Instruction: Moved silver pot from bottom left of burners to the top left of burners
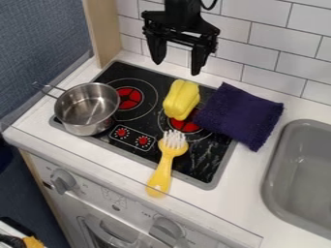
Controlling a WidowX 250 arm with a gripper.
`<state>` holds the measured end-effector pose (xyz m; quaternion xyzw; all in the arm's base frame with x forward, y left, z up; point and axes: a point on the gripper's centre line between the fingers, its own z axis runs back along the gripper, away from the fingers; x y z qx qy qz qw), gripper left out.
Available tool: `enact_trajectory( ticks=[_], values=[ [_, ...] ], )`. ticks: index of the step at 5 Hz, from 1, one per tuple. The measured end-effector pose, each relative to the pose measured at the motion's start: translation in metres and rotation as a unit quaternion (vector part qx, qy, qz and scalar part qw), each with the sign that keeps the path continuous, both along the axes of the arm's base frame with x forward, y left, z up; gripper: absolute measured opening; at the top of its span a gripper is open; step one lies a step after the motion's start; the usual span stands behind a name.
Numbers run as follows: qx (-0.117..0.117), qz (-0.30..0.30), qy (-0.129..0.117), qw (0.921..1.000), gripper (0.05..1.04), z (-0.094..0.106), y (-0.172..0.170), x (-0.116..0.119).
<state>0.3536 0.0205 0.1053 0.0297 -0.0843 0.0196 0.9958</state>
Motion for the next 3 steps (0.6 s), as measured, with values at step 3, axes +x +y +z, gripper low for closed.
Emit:
enact_trajectory(
  ticks=[3],
  values=[
    [-0.028, 0.056, 0.044, 0.9970, 0.999, -0.029, 0.038, -0.024]
  ],
)
